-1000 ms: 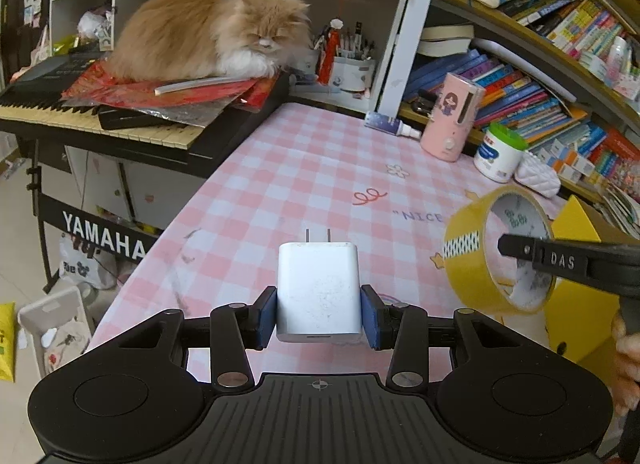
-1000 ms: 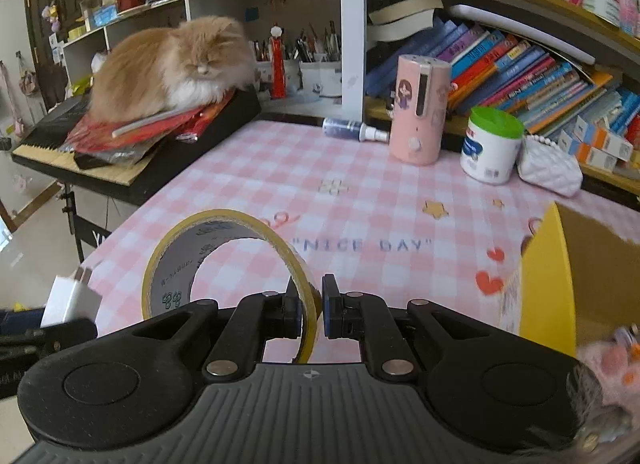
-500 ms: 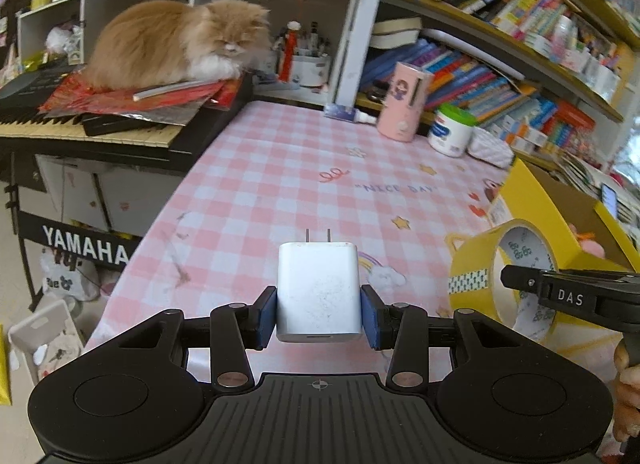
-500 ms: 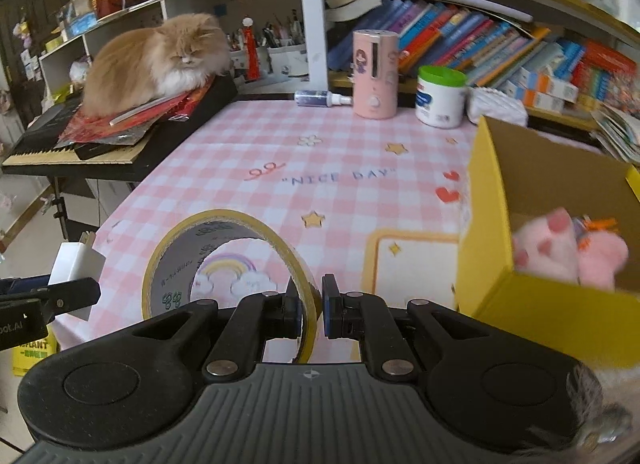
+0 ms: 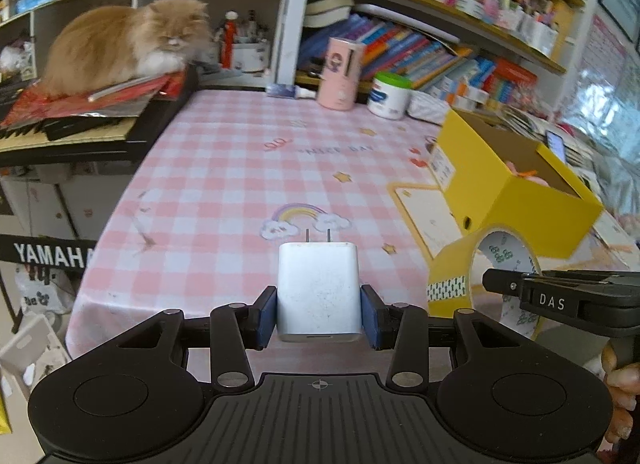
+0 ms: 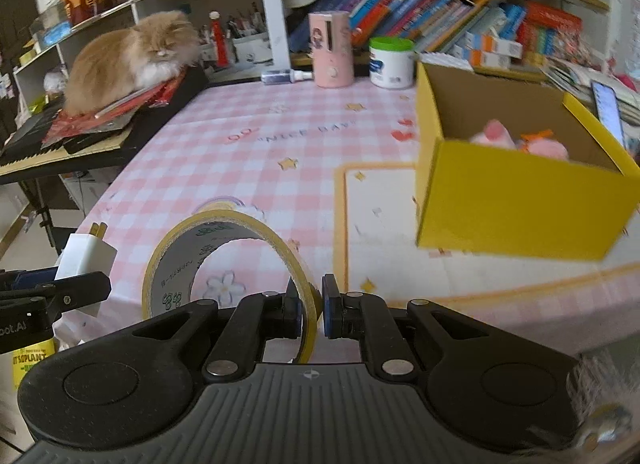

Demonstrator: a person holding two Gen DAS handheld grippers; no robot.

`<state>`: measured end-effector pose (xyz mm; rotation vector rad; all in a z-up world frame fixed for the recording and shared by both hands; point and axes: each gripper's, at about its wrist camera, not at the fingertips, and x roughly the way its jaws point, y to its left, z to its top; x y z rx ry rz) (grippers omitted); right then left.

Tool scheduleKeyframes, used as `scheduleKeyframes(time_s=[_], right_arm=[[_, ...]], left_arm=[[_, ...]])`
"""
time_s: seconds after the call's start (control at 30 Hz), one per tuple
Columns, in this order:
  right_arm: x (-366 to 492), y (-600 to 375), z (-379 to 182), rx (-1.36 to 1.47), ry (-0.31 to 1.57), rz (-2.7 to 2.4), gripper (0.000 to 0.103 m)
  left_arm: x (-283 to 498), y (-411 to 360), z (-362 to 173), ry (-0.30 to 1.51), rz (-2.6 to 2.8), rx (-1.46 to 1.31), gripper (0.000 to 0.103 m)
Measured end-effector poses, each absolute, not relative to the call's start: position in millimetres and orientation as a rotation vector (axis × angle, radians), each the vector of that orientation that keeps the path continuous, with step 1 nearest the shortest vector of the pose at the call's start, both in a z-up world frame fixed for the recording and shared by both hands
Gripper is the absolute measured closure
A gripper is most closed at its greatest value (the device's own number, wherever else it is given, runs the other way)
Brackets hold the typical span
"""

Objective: Organize objects
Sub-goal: 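Lift and carry the plug and tape roll with both tools toward the yellow box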

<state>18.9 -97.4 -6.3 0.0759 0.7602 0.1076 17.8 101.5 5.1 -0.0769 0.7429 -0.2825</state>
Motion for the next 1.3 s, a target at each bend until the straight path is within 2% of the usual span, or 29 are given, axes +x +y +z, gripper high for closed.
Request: scheduleKeyframes(time_s=[0.73, 1.3], right_arm=[[-50, -172, -11, 0.183, 0.772, -0.155, 0.094], [-38, -230, -9, 0.226, 0.772, -0.219, 0.094]], left_arm=[[14, 17, 2, 0.756, -0.559, 0.021, 0.062], [33, -38, 11, 0.722, -0.602, 0.065, 0.062]])
